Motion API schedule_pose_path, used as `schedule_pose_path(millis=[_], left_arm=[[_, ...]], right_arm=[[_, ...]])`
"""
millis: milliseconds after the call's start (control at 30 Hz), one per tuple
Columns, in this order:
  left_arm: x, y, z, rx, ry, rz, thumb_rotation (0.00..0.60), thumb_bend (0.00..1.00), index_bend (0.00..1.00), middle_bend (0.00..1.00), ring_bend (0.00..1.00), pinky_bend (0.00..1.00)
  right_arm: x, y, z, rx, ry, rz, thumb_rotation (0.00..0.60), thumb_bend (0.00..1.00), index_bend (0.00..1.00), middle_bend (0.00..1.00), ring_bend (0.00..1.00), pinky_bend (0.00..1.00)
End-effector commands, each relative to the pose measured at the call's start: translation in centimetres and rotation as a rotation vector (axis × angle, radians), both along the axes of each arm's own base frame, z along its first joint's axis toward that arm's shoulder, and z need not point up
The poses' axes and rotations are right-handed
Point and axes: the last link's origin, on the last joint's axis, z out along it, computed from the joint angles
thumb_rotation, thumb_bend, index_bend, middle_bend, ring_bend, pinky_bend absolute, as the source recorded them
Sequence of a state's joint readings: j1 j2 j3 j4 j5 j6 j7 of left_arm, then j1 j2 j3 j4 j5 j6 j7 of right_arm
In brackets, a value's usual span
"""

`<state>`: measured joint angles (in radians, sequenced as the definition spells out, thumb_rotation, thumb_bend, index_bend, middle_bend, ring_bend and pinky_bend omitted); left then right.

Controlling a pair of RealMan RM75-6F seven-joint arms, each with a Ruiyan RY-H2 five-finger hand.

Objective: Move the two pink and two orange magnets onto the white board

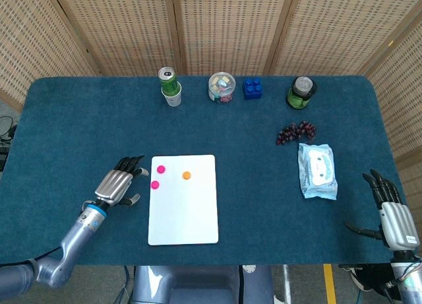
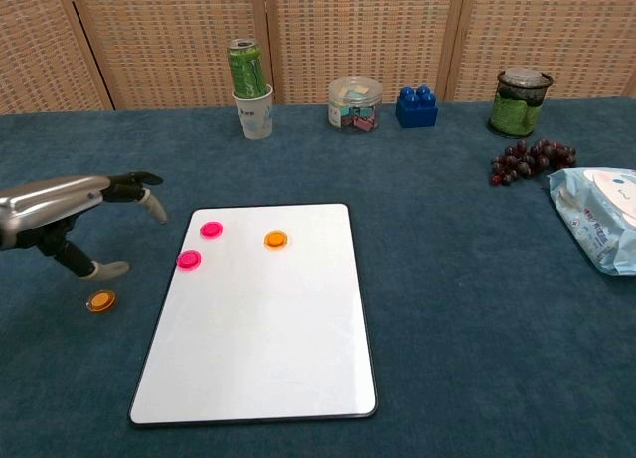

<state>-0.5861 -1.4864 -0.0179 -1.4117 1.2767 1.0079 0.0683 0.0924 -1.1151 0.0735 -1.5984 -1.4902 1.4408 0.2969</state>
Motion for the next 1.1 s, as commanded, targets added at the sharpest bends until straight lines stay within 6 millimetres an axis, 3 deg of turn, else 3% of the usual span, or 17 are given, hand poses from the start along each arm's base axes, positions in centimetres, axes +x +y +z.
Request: schedule_pose_path(millis=[33, 200, 567, 1100], left_arm=[[-3.0, -1.3, 0.9, -0.002, 0.006, 0.029, 0.6, 0.34, 0.27, 0.0, 0.0, 0.0], [-4.9, -2.3, 0.8, -0.011, 0.0, 0.033, 0.6, 0.35, 0.3, 0.0, 0.0, 0.0], [-6.4, -3.5, 0.8, -0.029, 0.008, 0.036, 0.6, 0.36, 0.31, 0.0, 0.0, 0.0], [-6.5, -3.1, -0.3, -0.048, 0.008, 0.042, 0.6, 0.36, 0.32, 0.0, 0.0, 0.0]], right_arm=[[0.0, 0.0, 0.0, -0.001, 0.003, 0.001, 0.6, 0.05, 0.0, 0.0, 0.0, 0.0], [0.0, 0.0, 0.0, -0.002, 0.006, 0.001, 0.6, 0.05, 0.0, 0.0, 0.0, 0.0], [0.0, 0.0, 0.0, -0.001, 0.005, 0.0, 0.6, 0.05, 0.0, 0.0, 0.0, 0.0], [0.0, 0.0, 0.0, -0.001, 0.003, 0.0, 0.6, 0.05, 0.0, 0.0, 0.0, 0.0]])
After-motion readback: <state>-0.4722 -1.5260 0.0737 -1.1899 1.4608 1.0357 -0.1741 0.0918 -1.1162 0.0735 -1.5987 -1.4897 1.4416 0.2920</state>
